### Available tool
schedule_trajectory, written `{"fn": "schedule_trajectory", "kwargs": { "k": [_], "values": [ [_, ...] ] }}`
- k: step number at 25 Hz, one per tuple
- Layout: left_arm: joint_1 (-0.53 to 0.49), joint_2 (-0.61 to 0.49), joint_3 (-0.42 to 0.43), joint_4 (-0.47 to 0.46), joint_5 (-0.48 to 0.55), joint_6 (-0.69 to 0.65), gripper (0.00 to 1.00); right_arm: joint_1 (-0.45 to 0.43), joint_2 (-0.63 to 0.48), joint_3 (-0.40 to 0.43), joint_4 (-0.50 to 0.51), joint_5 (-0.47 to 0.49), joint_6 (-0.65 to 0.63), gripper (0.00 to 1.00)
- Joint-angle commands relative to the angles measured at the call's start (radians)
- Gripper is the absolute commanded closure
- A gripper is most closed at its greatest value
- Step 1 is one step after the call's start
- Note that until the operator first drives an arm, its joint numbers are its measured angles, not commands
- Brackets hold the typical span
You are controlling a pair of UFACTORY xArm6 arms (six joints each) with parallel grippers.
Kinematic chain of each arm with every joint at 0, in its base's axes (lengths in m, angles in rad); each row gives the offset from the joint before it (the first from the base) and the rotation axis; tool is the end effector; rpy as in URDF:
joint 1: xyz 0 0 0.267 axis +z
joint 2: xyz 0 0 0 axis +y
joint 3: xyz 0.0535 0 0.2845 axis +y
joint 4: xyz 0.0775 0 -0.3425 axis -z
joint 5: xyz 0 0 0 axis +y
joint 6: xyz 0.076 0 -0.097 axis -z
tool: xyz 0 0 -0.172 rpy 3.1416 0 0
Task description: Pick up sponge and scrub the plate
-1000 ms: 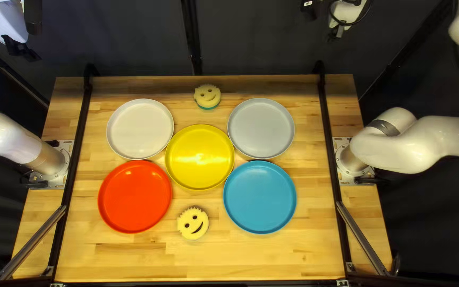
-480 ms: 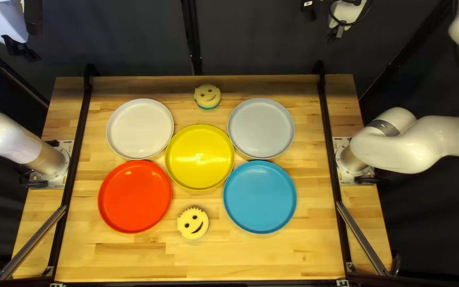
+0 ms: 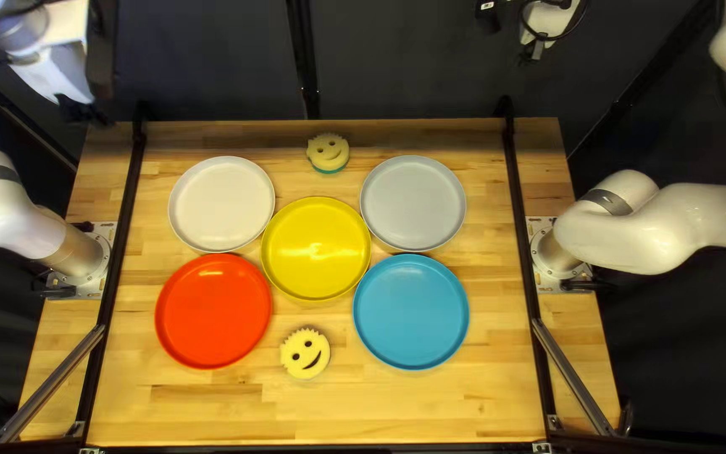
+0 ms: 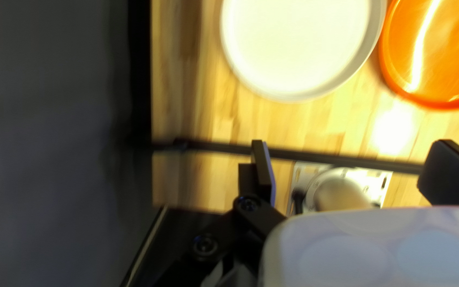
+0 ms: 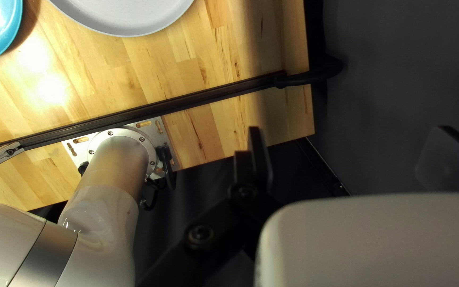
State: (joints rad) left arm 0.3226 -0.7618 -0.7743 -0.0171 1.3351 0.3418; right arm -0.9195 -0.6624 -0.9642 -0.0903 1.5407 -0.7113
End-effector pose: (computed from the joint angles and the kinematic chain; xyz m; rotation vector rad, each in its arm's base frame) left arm 0.3005 0.0961 0.3270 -3.0773 0.0260 -0.3019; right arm 0.1649 -0.2560 0.3603 3.0007 -0.3153 -0.0104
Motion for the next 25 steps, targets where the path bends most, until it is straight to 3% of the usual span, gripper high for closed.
{"fn": "schedule_trajectory", "kwargs": {
  "k": [1, 2, 13, 19, 25],
  "values": [
    [-0.164, 0.24, 0.017, -0.03, -0.228, -0.057, 0.0, 0.0, 0.0, 0.0, 0.0, 0.0, 0.0, 0.0],
    [-0.168, 0.264, -0.014, -0.017, -0.2, -0.044, 0.0, 0.0, 0.0, 0.0, 0.0, 0.0, 0.0, 0.0],
    [-0.19, 0.261, 0.009, -0.011, -0.229, -0.077, 0.0, 0.0, 0.0, 0.0, 0.0, 0.0, 0.0, 0.0],
    [-0.451, 0.432, -0.018, 0.094, -0.381, -0.351, 0.0, 0.0, 0.0, 0.0, 0.0, 0.0, 0.0, 0.0],
    [-0.596, 0.538, -0.083, 0.147, -0.435, -0.473, 0.0, 0.0, 0.0, 0.0, 0.0, 0.0, 0.0, 0.0]
  ]
}}
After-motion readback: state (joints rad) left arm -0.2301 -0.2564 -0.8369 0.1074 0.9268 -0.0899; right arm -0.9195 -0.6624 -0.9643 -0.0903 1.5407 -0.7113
